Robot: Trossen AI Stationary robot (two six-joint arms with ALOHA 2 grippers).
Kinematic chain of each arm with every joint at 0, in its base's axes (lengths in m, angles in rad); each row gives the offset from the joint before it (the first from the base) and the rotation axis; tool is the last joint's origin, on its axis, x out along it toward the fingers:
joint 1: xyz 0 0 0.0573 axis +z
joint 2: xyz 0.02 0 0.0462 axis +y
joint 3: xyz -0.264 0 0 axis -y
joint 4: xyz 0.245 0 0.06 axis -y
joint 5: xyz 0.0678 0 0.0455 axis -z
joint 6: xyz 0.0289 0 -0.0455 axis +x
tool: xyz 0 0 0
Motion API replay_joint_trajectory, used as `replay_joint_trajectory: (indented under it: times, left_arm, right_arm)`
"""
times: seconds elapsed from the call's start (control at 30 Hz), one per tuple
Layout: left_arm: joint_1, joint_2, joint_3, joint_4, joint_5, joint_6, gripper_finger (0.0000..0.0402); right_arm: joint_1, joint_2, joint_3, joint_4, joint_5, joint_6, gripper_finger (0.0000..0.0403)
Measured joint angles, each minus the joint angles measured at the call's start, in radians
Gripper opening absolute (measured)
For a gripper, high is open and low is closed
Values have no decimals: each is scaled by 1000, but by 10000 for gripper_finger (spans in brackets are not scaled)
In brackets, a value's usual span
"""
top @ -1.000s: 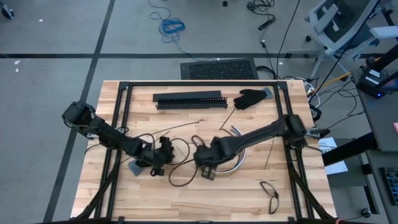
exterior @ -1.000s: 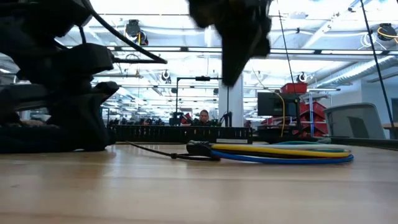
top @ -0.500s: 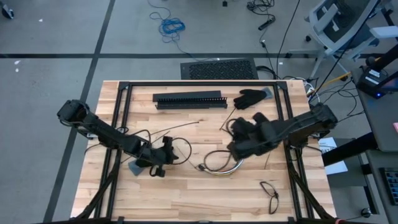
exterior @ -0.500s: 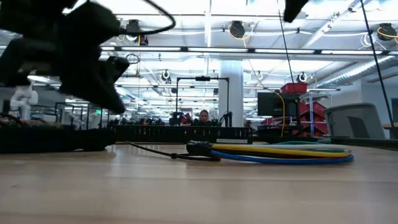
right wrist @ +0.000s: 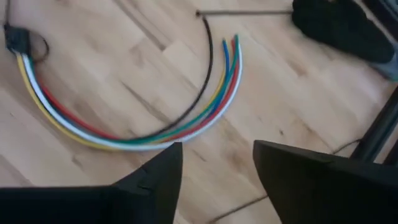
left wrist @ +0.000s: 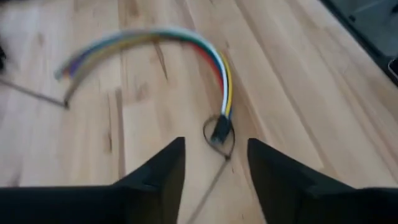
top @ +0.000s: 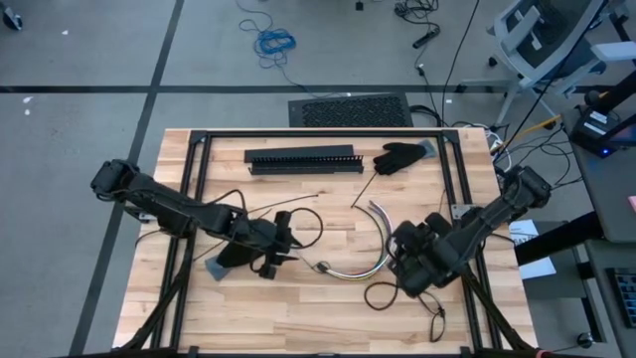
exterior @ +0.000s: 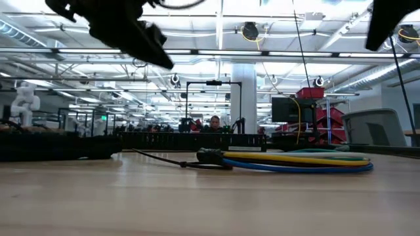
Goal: Ziptie cables
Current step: Wrap the cable wires using a zip tie
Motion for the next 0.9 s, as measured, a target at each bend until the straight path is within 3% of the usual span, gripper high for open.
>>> replay_joint_trajectory:
  times: [0.17,0.5,0.7,0.9]
  left_arm:
    - [-8,32,-1,-10,10,-175,201]
    - [-9,244,8,74,22,-28,203]
    - [-8,378,102,83,-12,-109,203]
    - [-20,450,188,52,-52,-211,203]
  right_arm:
    - [40,0,-45,13,-3,73,213]
    - [41,0,-87,-5,-32,159,215]
    - [47,0,-87,-85,-29,159,215]
    - [68,0,-92,-85,-25,42,215]
